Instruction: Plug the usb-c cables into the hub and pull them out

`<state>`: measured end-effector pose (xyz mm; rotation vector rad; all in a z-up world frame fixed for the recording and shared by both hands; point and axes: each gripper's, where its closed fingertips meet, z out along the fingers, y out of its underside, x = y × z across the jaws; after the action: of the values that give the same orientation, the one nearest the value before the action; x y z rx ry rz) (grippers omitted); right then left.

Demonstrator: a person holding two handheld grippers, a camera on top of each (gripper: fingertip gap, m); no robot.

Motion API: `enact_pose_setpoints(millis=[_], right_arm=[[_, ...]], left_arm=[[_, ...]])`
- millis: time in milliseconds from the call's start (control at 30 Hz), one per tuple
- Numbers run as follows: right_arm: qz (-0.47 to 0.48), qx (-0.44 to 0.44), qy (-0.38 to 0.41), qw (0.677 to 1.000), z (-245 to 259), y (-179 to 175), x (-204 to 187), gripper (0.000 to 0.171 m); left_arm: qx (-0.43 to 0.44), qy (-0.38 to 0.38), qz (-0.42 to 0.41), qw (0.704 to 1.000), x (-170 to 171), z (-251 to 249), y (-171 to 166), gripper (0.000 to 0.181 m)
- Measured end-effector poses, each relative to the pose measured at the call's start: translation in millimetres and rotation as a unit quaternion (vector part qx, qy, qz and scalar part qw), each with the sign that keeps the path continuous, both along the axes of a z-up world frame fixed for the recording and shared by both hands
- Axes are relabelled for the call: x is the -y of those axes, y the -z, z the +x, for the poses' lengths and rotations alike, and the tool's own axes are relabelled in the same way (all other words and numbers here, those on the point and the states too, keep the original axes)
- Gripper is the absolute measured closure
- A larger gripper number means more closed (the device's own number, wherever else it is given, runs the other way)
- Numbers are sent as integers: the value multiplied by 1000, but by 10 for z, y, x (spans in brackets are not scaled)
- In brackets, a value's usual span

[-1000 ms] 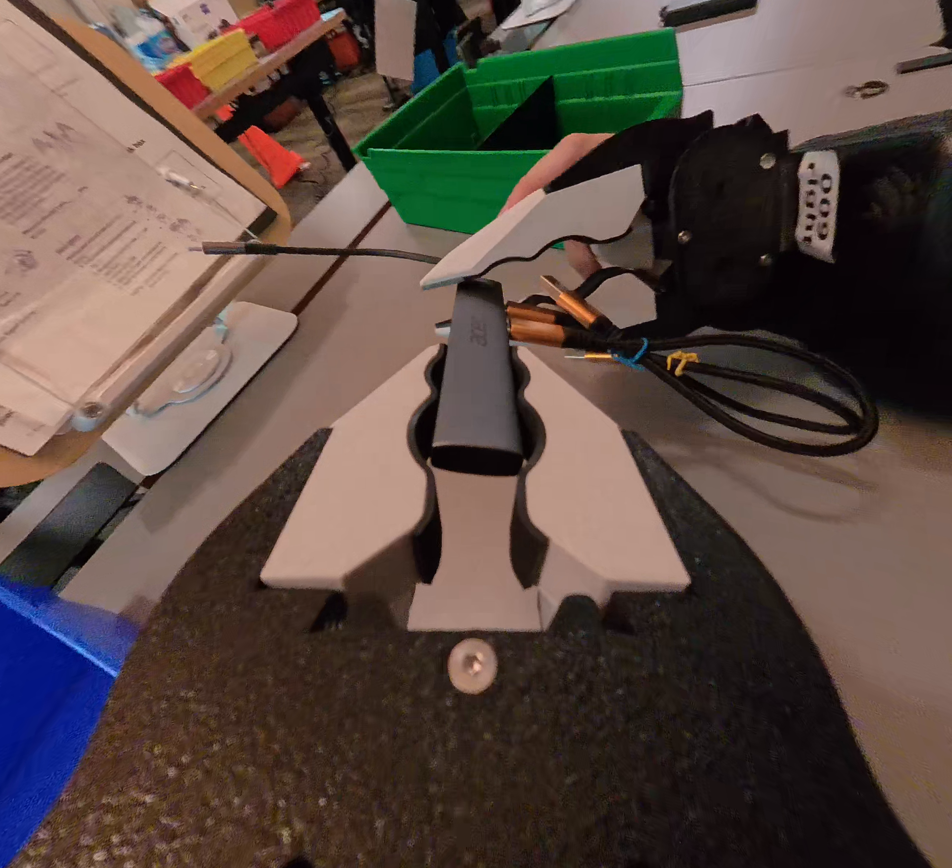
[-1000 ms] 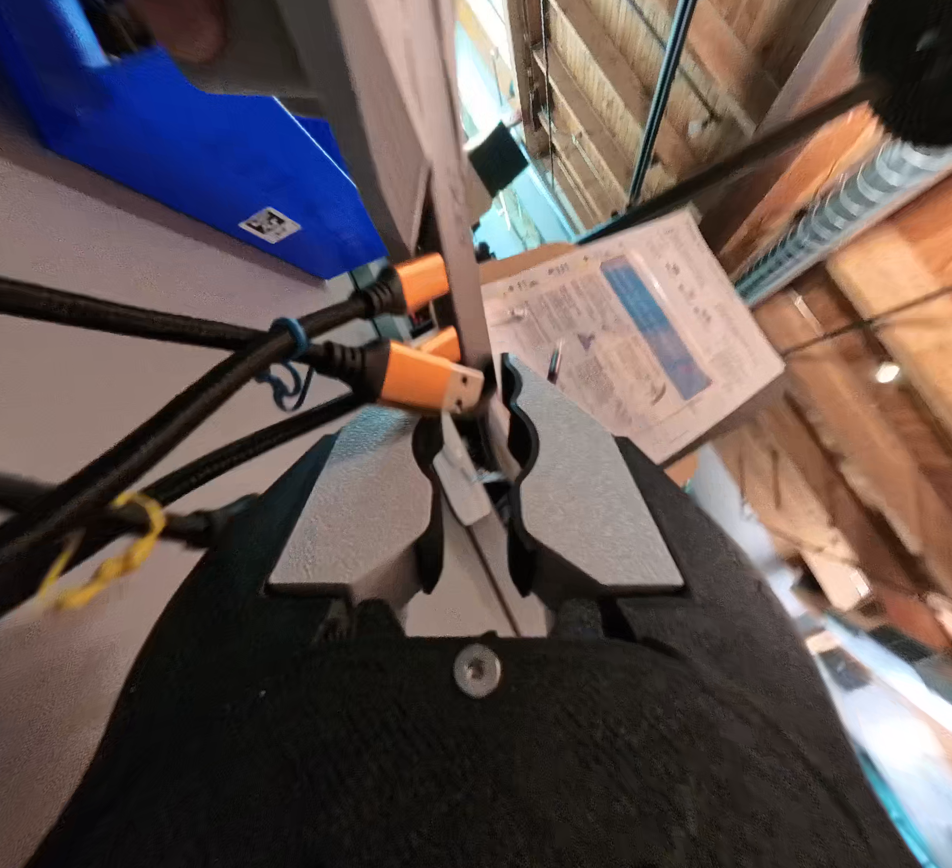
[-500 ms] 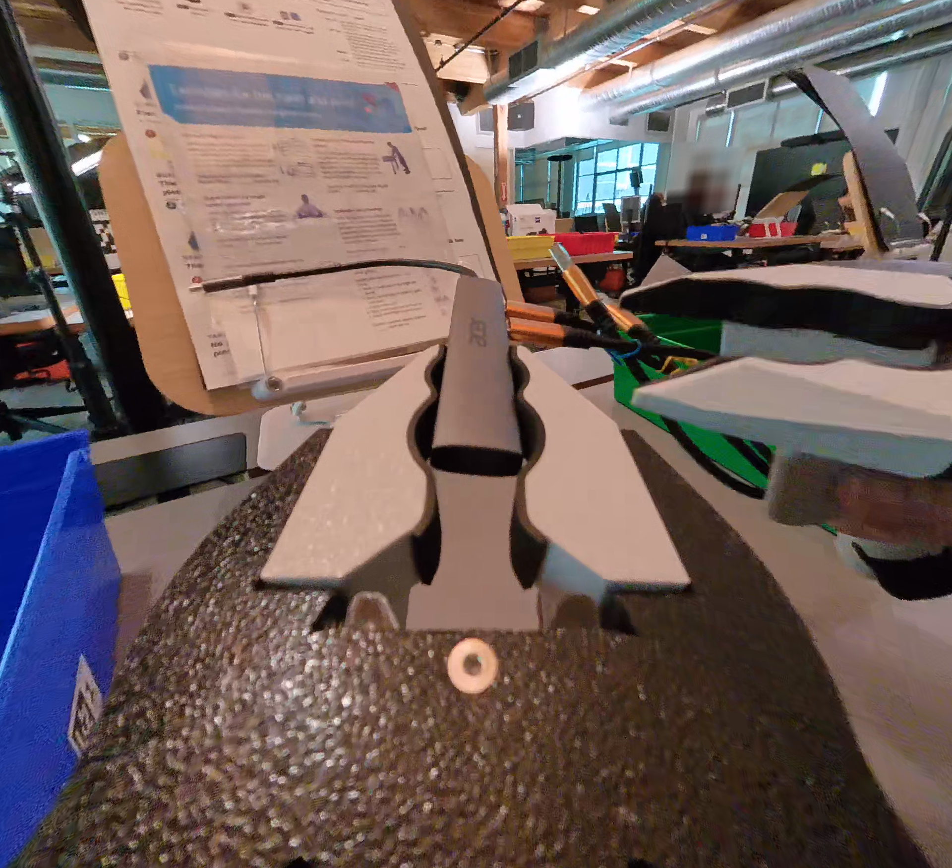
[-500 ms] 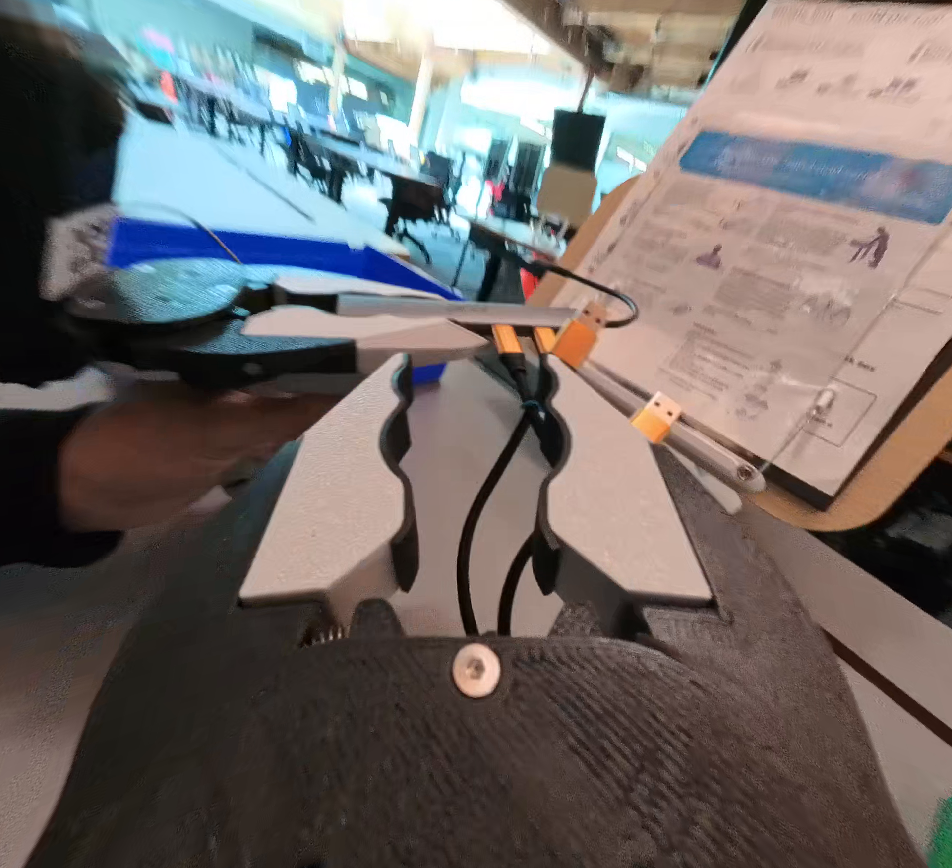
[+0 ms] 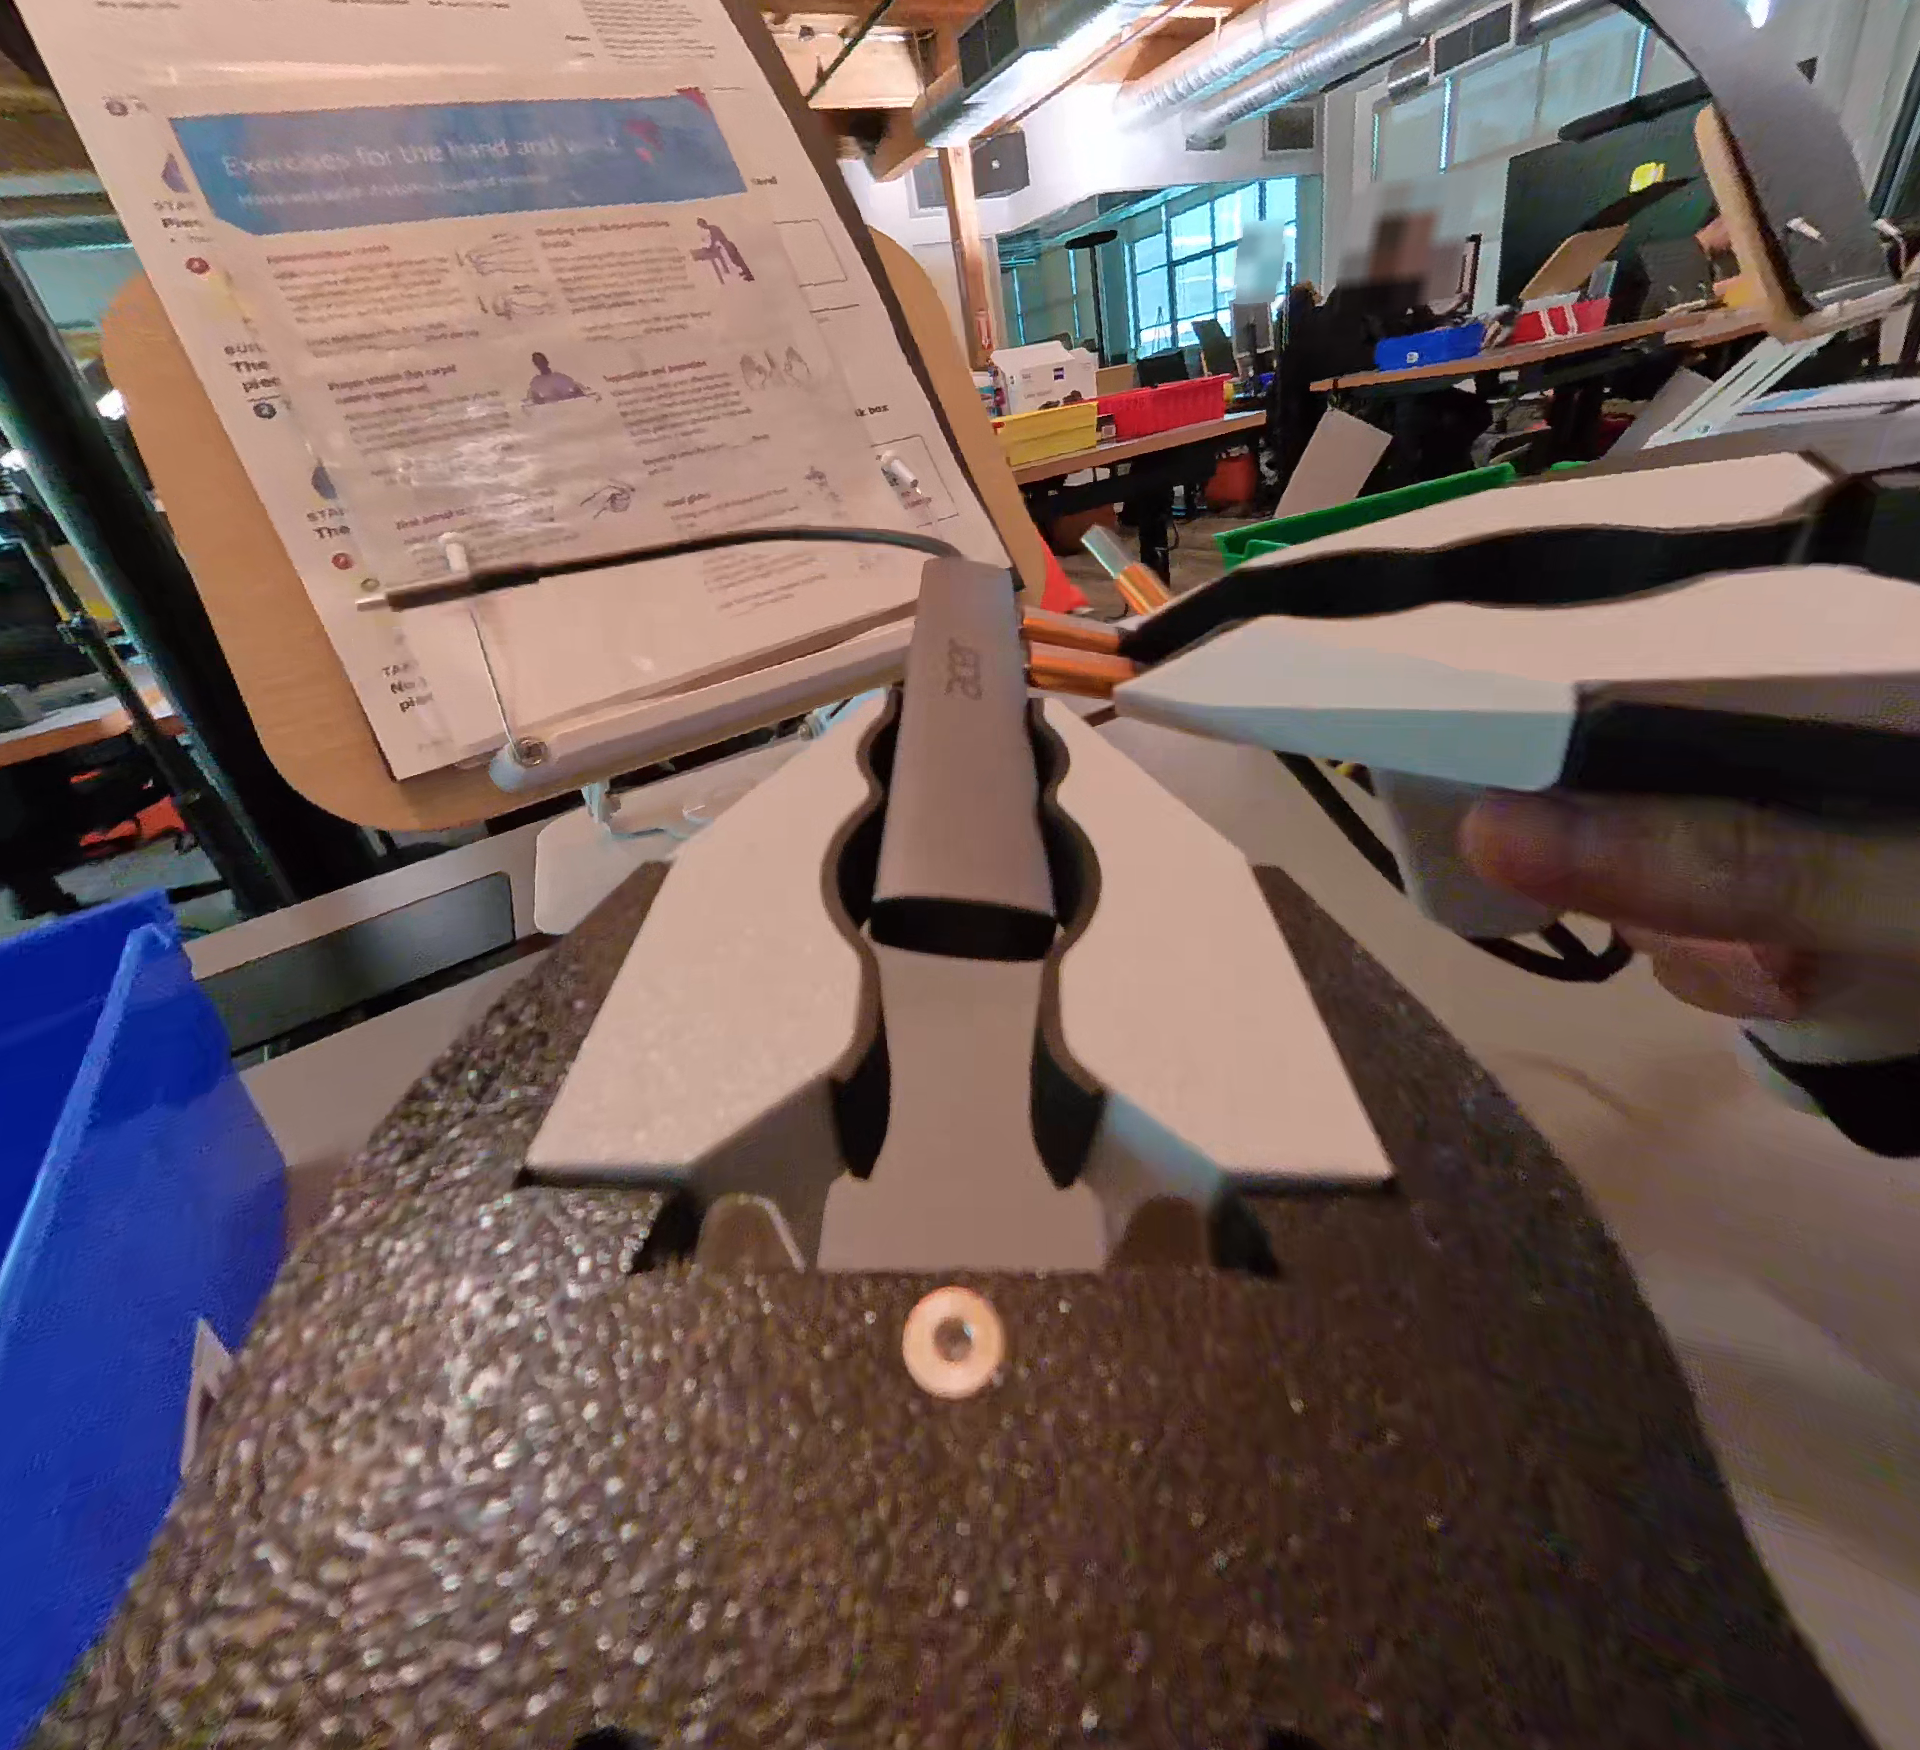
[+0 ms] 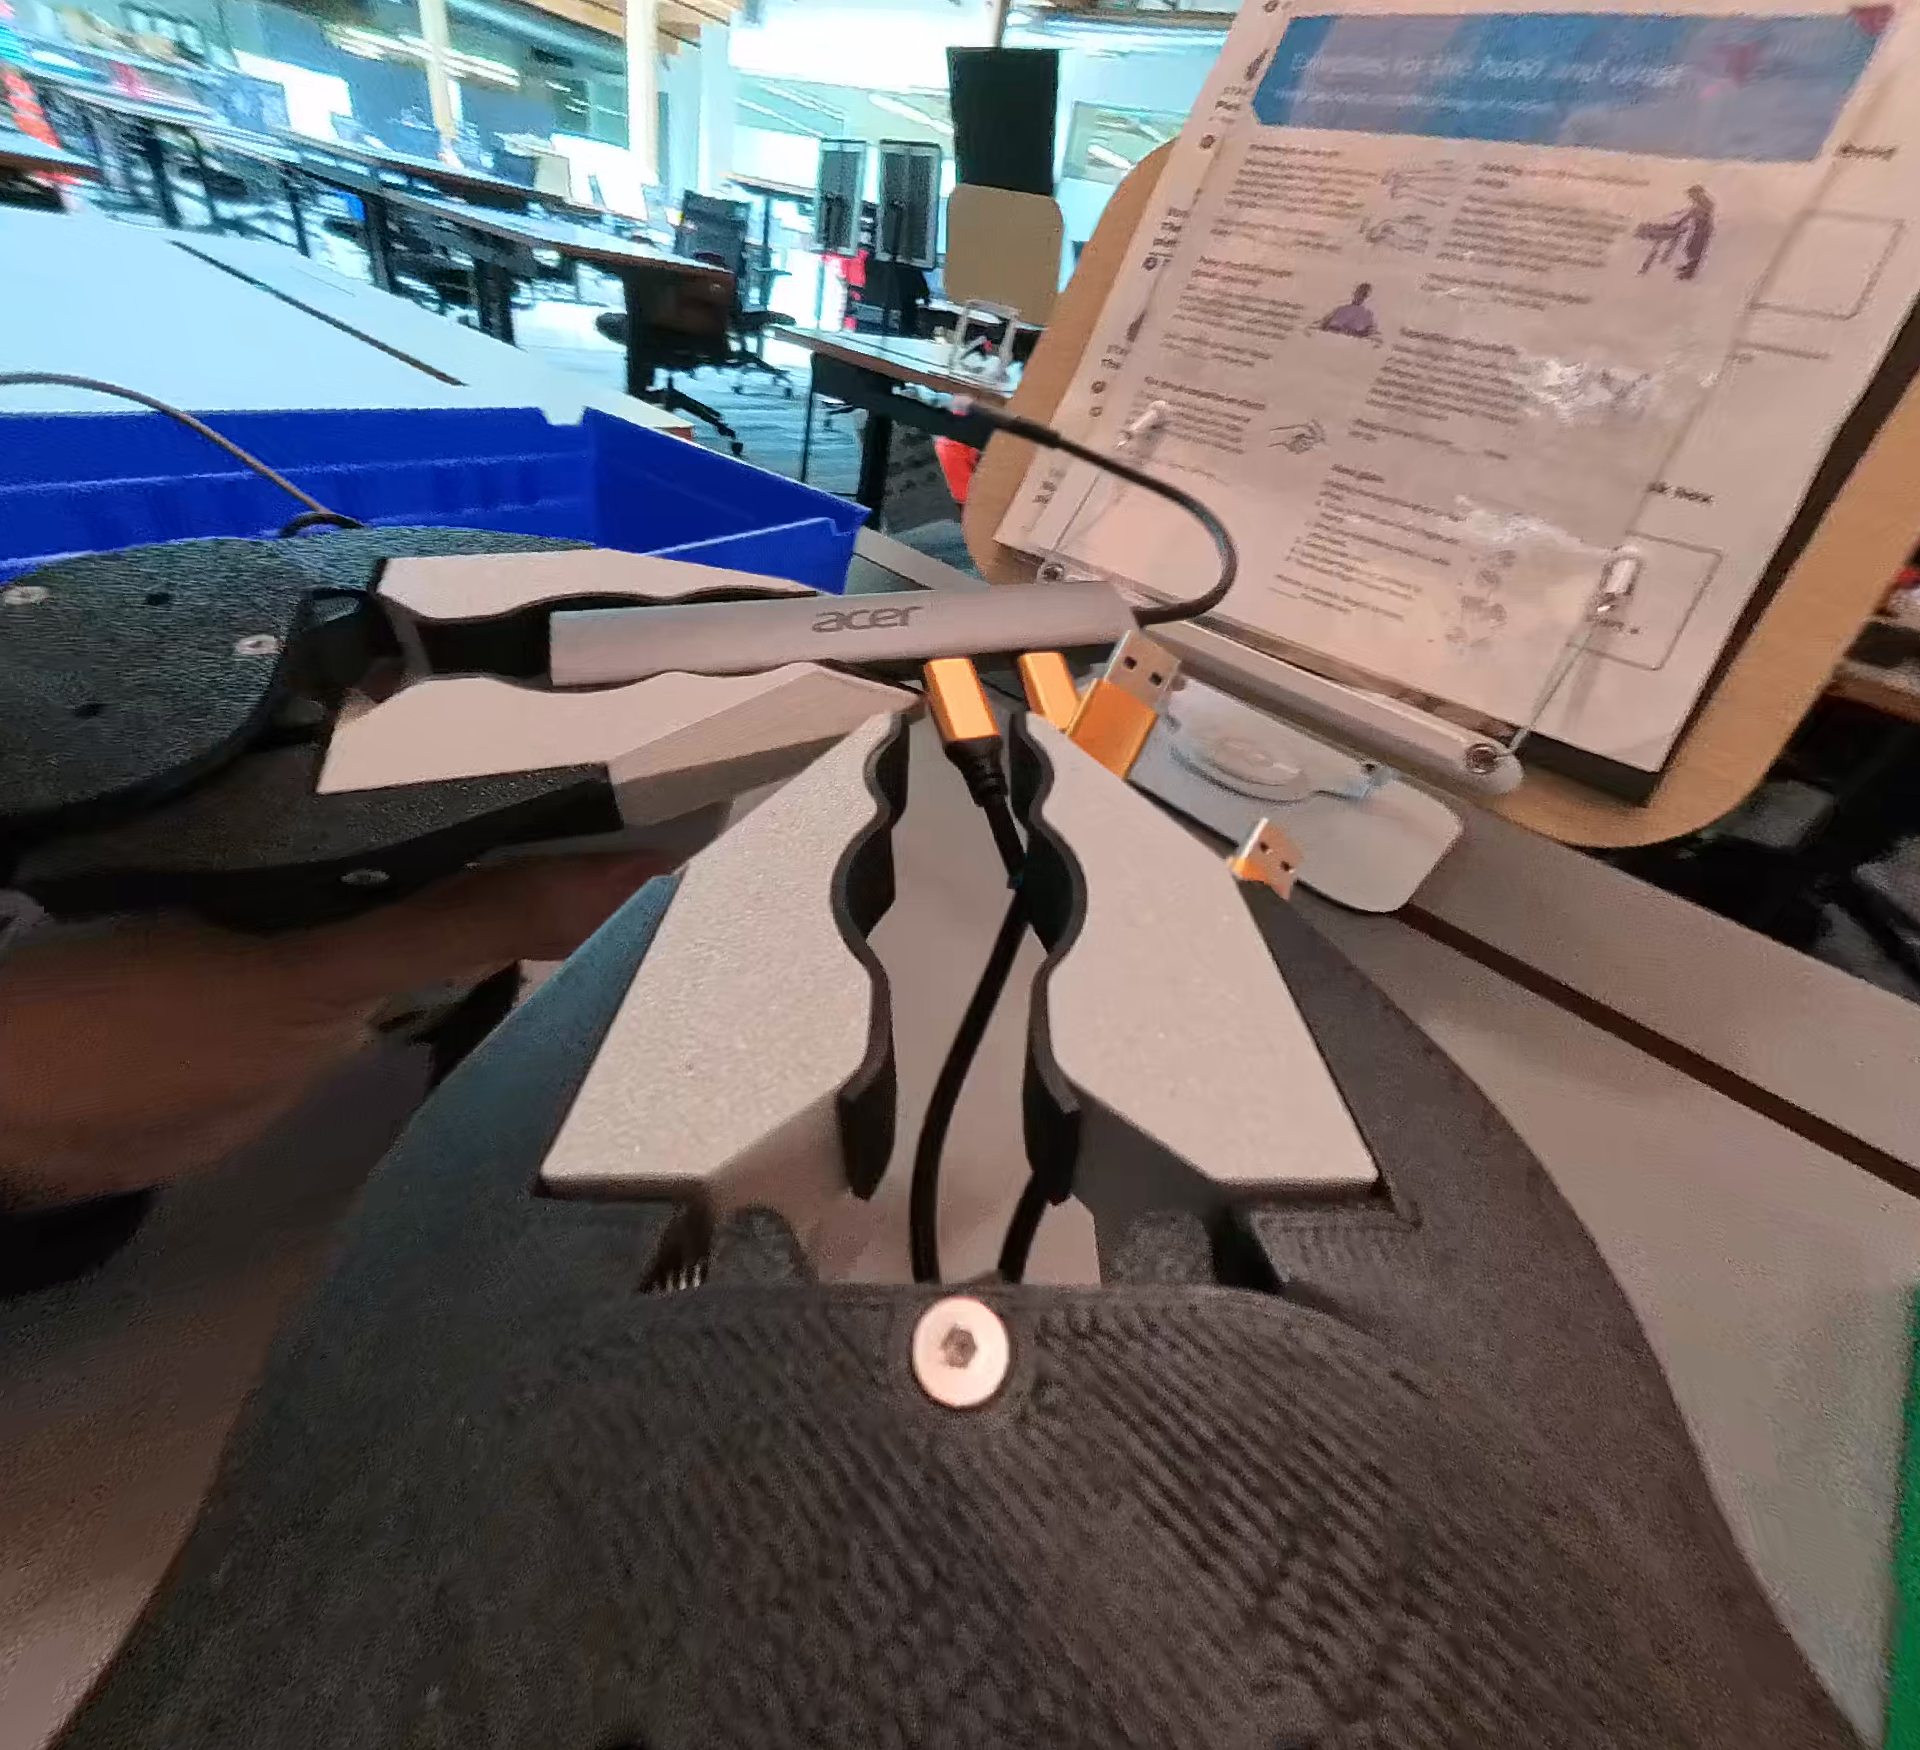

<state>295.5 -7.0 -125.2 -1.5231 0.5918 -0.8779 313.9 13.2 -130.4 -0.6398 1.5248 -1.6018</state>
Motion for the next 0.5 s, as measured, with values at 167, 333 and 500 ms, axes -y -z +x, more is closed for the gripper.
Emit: enact_pose_setpoints(millis=[167,333,500], right_arm=[[-5,-13,3,1000,-1,37,32,160],[-13,-31,7,999,0,100,52,161],[-15,-14,11,1000,-10,73,58,161]], left_arm=[[5,18,2,1000,30,-33,11,160],[0,19,5,1000,42,-35,43,160],[-6,29,-15,999,44,-37,20,160]])
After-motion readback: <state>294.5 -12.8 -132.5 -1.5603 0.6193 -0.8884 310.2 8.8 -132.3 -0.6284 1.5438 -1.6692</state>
